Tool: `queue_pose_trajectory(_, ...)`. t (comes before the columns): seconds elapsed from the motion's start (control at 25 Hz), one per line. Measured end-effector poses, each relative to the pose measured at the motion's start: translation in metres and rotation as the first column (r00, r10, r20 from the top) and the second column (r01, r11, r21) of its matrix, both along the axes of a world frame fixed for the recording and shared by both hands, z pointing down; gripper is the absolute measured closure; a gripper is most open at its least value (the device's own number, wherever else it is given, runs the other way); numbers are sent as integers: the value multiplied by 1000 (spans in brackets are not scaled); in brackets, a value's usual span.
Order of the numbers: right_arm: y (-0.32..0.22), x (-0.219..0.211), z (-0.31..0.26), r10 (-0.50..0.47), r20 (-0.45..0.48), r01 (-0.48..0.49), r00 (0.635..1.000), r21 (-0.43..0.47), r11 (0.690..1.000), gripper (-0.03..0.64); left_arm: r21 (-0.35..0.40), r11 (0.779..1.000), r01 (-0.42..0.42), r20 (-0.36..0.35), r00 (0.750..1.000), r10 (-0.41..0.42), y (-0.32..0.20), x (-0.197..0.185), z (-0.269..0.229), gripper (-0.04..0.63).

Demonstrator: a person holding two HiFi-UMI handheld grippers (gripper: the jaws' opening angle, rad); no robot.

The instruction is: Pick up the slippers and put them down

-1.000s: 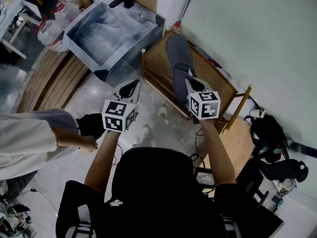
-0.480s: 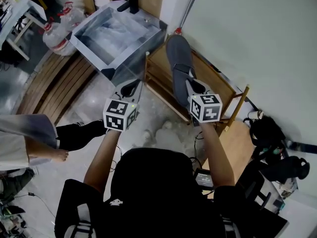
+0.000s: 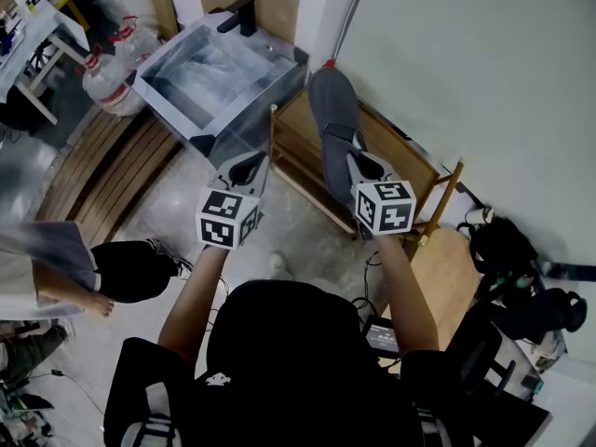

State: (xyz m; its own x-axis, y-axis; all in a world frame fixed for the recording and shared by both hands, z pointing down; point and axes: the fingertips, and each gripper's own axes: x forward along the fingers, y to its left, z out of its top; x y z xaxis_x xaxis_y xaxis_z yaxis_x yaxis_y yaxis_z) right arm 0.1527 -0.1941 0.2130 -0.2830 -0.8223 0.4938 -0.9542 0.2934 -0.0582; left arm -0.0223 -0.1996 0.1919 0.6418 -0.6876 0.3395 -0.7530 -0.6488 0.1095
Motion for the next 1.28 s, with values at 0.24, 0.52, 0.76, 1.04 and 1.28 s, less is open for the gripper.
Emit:
queue_pose_trajectory(0.24, 22, 10, -10, -1, 11, 1, 1000, 13, 1000, 598, 11, 1000, -3, -3, 1000, 3, 19, 17, -8, 583)
queue_pose_trajectory(0.52, 54, 18, -20, -33, 9, 32, 999, 20, 999, 598, 20, 1000, 9, -6, 1000, -9, 53, 33, -18, 583)
queue_pose_trajectory(0.76, 85, 24, -28, -60, 6, 59, 998, 38, 998, 598, 28, 999, 29, 1, 1000, -29, 88, 41, -23, 583)
queue_pose_trajectory(1.04, 122, 20, -31, -91, 21, 90, 996, 49, 995, 598, 48, 998, 44, 13, 999, -44, 129, 42, -29, 583)
queue_pose_trajectory(1.28, 157, 21, -30, -94, 29, 92, 995, 57, 994, 598, 44, 994, 98, 14, 995, -98, 160, 30, -26, 583)
